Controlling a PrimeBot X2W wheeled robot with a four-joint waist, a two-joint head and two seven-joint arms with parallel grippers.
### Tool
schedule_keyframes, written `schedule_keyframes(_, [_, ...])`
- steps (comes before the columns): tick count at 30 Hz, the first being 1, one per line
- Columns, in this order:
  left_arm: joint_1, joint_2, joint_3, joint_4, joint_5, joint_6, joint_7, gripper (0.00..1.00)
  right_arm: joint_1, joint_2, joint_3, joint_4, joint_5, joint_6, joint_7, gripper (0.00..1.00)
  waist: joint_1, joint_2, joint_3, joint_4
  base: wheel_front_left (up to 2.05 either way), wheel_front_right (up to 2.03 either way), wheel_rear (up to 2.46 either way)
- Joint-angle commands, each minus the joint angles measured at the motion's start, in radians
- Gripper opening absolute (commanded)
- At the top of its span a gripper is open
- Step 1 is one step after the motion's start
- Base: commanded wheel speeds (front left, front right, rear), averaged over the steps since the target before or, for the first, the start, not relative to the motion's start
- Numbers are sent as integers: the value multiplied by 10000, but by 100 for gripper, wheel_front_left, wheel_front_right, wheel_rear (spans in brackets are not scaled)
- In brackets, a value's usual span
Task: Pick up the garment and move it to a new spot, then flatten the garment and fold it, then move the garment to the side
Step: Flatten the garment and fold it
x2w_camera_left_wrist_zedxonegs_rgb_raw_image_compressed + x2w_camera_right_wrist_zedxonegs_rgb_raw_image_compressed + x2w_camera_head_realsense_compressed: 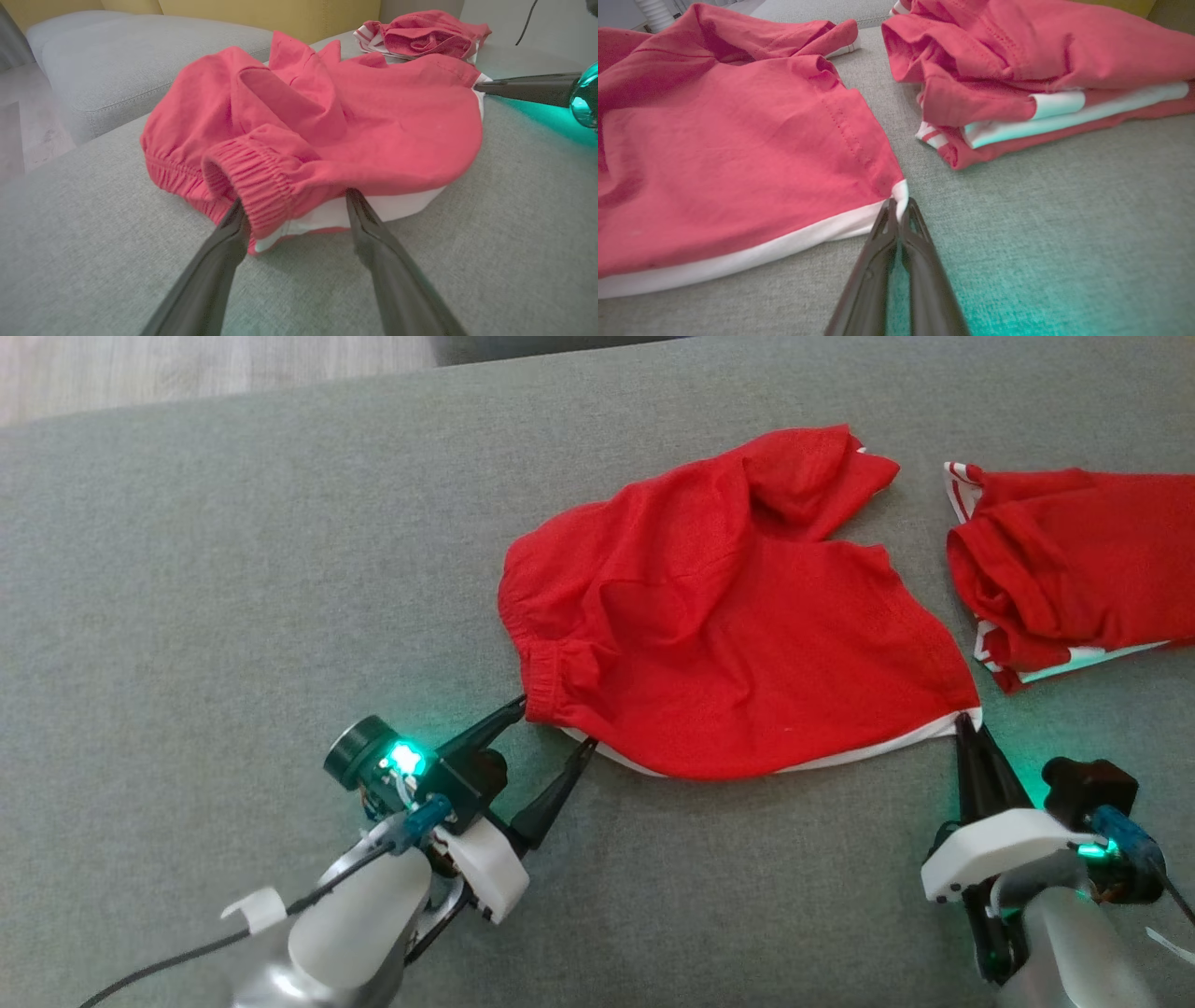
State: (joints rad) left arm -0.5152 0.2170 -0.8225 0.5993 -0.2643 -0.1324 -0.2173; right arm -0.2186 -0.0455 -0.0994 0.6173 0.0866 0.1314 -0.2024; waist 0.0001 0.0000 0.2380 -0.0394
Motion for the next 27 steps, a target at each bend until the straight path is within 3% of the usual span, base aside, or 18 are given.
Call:
schedule_keyframes(1, [-518, 310, 82, -155, -154, 19, -139, 100, -230, -47, 281, -157, 44, -7, -71, 0, -1, 0, 34, -30, 0, 0, 0])
schedule_keyframes(5, [-753, 359, -403, 47, -411, 18, -156, 100, -281, -47, 358, -146, 61, -7, -76, 0, -1, 0, 94, -61, 0, 0, 0])
schedule_keyframes(6, [-807, 375, -527, 115, -462, 18, -146, 90, -299, -47, 378, -148, 64, -7, -80, 0, -1, 0, 103, -70, 0, 0, 0])
schedule_keyframes(7, [-857, 389, -663, 185, -510, 18, -115, 55, -316, -47, 394, -151, 69, -7, -84, 0, -1, 0, 108, -76, 0, 0, 0])
schedule_keyframes(8, [-909, 402, -798, 253, -557, 18, -77, 31, -332, -47, 408, -161, 75, -7, -91, 0, -1, 0, 112, -77, 0, 0, 0])
schedule_keyframes(9, [-909, 402, -798, 253, -557, 18, -77, 31, -332, -47, 408, -161, 75, -7, -91, 0, -1, 0, 112, -77, 0, 0, 0])
schedule_keyframes(10, [-956, 413, -918, 318, -611, 18, -44, 0, -345, -47, 433, -182, 81, -7, -106, 0, -1, 0, 109, -74, 0, 0, 0])
schedule_keyframes(18, [-1146, 578, -1175, 632, -982, 25, -109, 0, -321, -47, 653, -643, 202, -7, -271, 0, -1, 0, -163, 50, 0, 0, 0])
schedule_keyframes(27, [-1496, 951, -565, 94, -1727, 62, -14, 0, -441, -57, 995, -2009, 433, -7, -240, 0, -1, 0, -719, 307, 0, 0, 0])
